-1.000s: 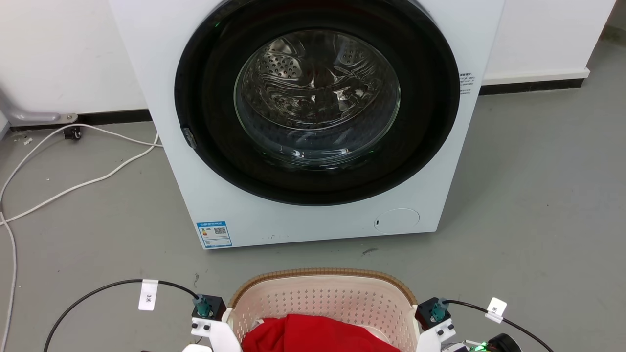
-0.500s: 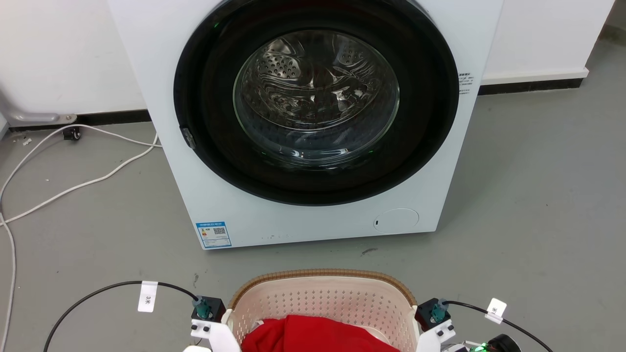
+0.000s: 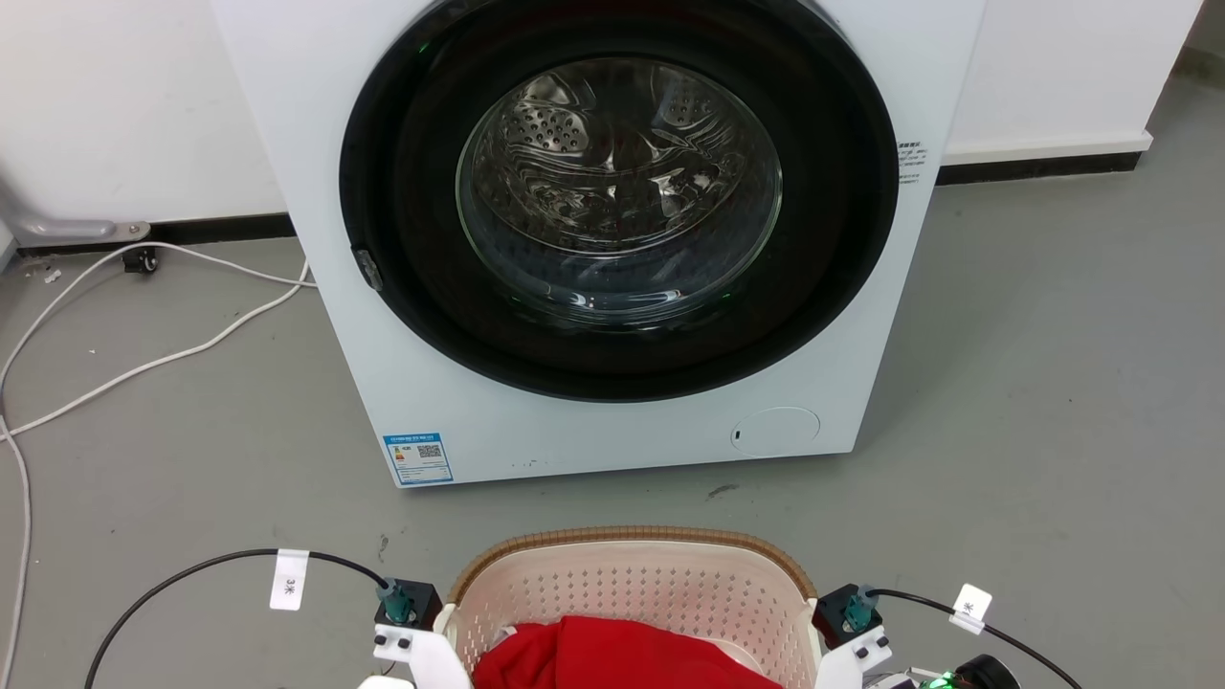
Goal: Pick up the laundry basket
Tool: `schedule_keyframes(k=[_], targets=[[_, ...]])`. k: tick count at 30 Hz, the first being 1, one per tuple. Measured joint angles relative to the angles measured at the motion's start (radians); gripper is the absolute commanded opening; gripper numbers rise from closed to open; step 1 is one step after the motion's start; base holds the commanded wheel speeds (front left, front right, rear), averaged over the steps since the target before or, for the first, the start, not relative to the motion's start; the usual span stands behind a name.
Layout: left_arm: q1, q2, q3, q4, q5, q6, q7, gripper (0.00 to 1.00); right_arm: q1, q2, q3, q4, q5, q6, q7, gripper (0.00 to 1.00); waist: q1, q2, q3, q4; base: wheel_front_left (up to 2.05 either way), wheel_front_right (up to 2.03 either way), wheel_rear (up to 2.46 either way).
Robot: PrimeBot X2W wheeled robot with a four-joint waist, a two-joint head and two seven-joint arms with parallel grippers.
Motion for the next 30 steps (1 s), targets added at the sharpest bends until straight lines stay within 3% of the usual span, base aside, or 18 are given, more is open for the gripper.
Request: schedule_keyframes(k=[30], targets=[[-0.009,-0.003,-0.038,0.006,-0.036,0.0,-0.004,0.0,0.0,-0.003,0.003,-0.001,-0.002,0.0,0.0,0.0,0.0,0.0,0.004,-0.001,0.0,0.0,0.0]])
